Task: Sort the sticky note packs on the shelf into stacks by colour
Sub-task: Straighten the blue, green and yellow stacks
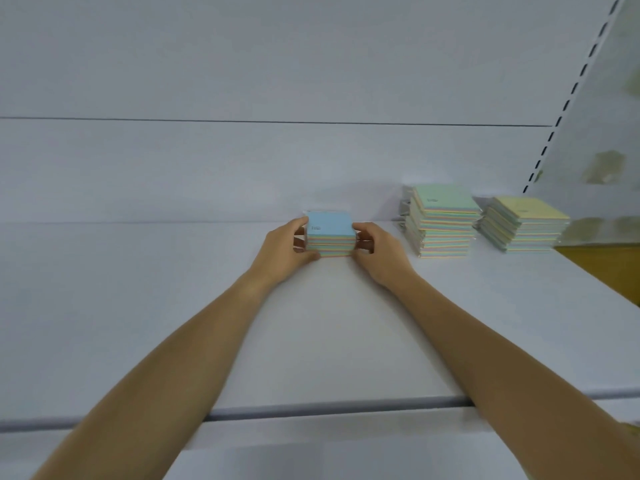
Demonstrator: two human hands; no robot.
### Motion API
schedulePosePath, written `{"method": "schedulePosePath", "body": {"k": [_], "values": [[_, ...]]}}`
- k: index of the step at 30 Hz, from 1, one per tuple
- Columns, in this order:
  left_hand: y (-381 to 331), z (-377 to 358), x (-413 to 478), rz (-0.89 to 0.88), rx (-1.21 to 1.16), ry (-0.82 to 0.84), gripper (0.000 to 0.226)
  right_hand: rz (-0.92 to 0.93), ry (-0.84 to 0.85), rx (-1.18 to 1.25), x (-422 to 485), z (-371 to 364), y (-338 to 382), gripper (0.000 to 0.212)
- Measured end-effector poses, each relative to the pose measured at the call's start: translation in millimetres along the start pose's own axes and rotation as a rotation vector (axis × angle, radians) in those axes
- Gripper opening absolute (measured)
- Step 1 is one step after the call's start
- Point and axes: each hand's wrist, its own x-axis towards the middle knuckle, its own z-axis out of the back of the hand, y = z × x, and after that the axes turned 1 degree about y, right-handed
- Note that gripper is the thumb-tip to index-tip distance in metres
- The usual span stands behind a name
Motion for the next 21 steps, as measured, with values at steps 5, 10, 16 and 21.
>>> {"method": "schedulePosePath", "body": {"k": [5, 10, 16, 21], "values": [[0.4, -1.2, 0.1, -0.02, 0.02, -0.019, 0.061, -0.015, -0.021, 0.023, 1.1, 1.1, 0.0, 0.043], [2.6, -1.3, 0.4, 0.005, -0.013, -0.051, 0.058, -0.033, -0.021, 0.031, 0.2, 1.8, 2.8, 0.041], [3.7, -0.8, 4.8, 0.046, -0.025, -0.109, 0.048, -0.043, -0.041, 0.054, 1.5, 1.5, 4.2, 0.037], [6.6, -1.3, 5.0, 0.01, 0.001, -0.052, 0.059, -0.029, 0.014, 0.032, 0.9, 1.2, 2.1, 0.046]]}}
